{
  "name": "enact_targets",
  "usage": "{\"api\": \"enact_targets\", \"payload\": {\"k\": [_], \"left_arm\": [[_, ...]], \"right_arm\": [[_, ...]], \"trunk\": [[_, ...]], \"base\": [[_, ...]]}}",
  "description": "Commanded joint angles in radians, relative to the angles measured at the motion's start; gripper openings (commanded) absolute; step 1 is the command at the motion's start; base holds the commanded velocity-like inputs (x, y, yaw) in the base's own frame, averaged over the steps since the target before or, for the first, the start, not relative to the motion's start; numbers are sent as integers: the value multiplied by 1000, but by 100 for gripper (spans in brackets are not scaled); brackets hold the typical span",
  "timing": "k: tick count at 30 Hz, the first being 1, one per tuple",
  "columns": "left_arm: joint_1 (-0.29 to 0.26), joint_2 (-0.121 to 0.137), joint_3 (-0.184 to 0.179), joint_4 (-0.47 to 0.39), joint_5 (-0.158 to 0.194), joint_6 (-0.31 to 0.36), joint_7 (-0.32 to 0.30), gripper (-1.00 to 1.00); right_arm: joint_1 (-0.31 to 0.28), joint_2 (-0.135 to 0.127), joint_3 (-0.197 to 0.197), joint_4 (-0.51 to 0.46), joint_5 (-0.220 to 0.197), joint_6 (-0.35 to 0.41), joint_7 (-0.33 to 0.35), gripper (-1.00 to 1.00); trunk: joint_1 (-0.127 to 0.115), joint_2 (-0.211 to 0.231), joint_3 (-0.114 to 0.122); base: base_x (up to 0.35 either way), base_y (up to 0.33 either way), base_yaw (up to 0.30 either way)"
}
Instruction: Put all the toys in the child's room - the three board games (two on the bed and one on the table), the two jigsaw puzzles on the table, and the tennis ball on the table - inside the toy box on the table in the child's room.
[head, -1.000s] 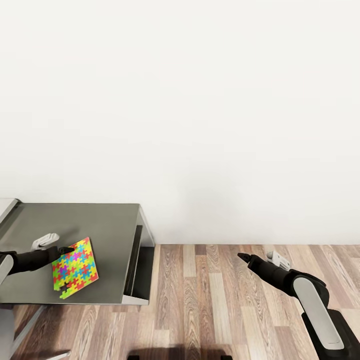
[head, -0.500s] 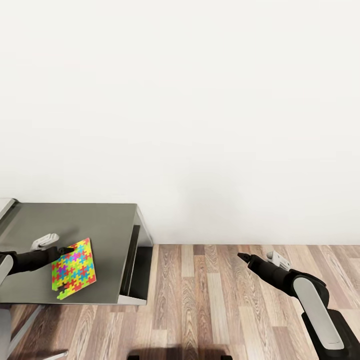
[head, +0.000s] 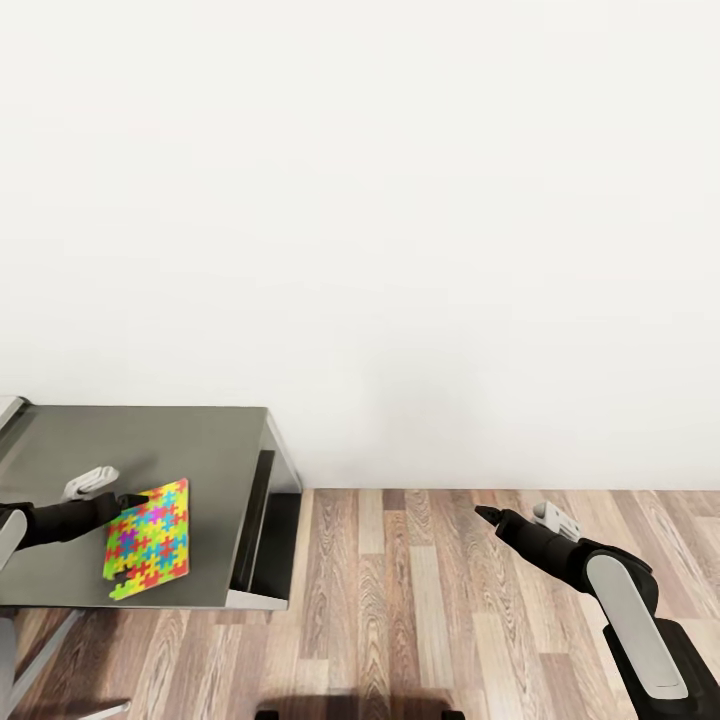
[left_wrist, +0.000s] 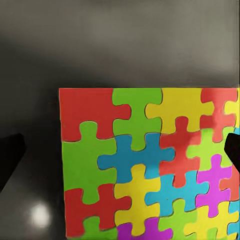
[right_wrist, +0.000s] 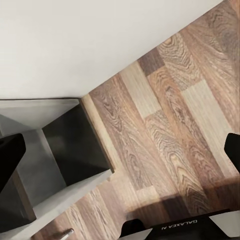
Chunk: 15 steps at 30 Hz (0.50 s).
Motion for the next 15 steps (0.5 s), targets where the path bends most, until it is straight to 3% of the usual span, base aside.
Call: {"api": "enact_targets", "payload": {"k": [1, 8, 15], "left_arm": [[1, -73, 1, 0, 9, 12, -1, 100], [1, -73, 0, -2, 9, 11, -2, 100], [1, -73, 0, -2, 9, 11, -34, 100]], "right_arm": [[-1, 0, 0, -1, -10, 3, -10, 100], [-1, 0, 0, -1, -10, 3, -10, 100], [-1, 0, 0, -1, -10, 3, -10, 100]], "trunk": [[1, -1, -2], [1, -1, -2], [1, -1, -2]], "base": [[0, -22, 0], [0, -149, 0], [0, -34, 0]]}}
